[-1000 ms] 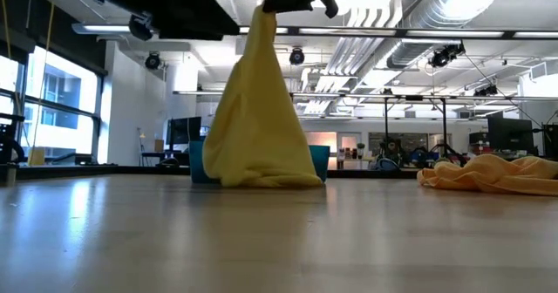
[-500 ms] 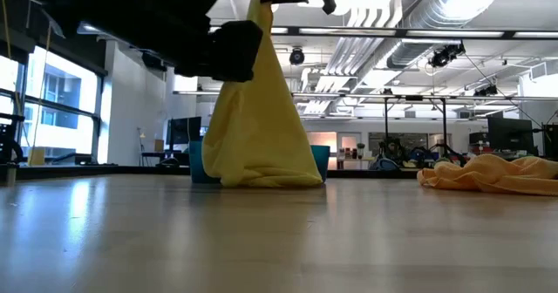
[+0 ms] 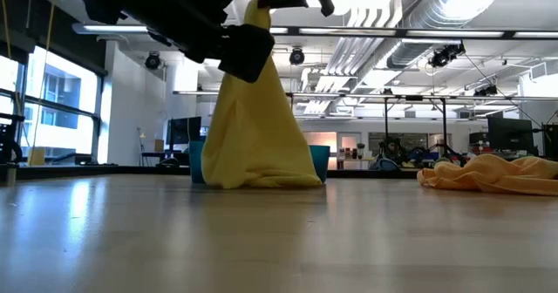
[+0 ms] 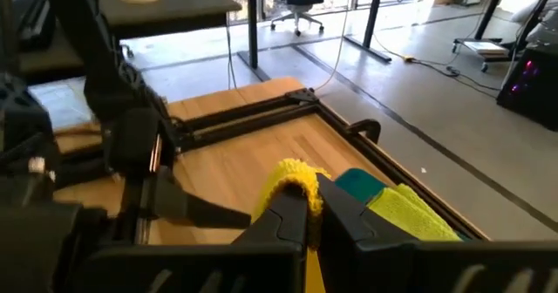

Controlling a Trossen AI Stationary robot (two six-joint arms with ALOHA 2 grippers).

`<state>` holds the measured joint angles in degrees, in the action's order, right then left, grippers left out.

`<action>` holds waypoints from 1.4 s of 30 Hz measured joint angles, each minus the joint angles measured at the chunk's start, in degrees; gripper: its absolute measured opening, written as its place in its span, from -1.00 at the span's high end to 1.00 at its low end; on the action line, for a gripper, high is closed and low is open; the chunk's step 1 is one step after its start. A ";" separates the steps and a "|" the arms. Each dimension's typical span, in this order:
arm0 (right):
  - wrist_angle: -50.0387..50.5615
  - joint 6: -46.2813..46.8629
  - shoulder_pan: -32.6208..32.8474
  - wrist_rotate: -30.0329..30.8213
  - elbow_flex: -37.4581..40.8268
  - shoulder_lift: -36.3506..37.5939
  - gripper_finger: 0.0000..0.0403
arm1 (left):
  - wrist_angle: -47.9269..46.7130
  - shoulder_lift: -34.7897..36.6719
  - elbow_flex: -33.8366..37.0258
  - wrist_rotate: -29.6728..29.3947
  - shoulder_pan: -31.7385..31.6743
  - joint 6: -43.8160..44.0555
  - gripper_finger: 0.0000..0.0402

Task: Fold microfiber towels
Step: Fold the yellow microfiber cloth

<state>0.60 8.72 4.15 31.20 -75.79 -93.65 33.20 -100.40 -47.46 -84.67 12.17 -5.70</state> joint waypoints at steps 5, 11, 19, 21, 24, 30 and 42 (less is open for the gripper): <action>0.42 -2.93 0.93 0.04 0.00 0.33 0.99 | -1.54 0.00 0.00 -0.44 0.83 0.10 0.30; 0.43 -4.29 1.15 0.04 0.00 1.87 0.99 | -8.03 0.00 -0.02 -3.31 1.61 4.67 0.63; 0.57 -4.74 1.41 -0.27 0.00 6.50 0.99 | -19.16 0.00 -0.02 0.41 1.74 18.75 0.89; 1.02 -5.13 1.56 -0.39 0.00 7.59 0.99 | -21.78 0.00 -0.02 3.32 1.74 22.68 0.92; 1.97 -5.19 1.85 -0.68 0.03 8.65 0.99 | -25.29 0.06 -0.06 6.97 1.74 27.86 0.96; 5.30 -6.09 1.96 -1.01 0.15 9.31 0.99 | -29.22 0.17 -0.15 12.44 2.49 31.92 0.99; 5.38 -5.59 1.98 -0.19 0.15 9.75 0.99 | -39.02 0.10 -0.02 24.68 3.60 42.20 0.95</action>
<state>5.98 3.13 6.13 31.02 -75.64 -83.90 -5.83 -100.30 -47.49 -59.98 15.77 36.50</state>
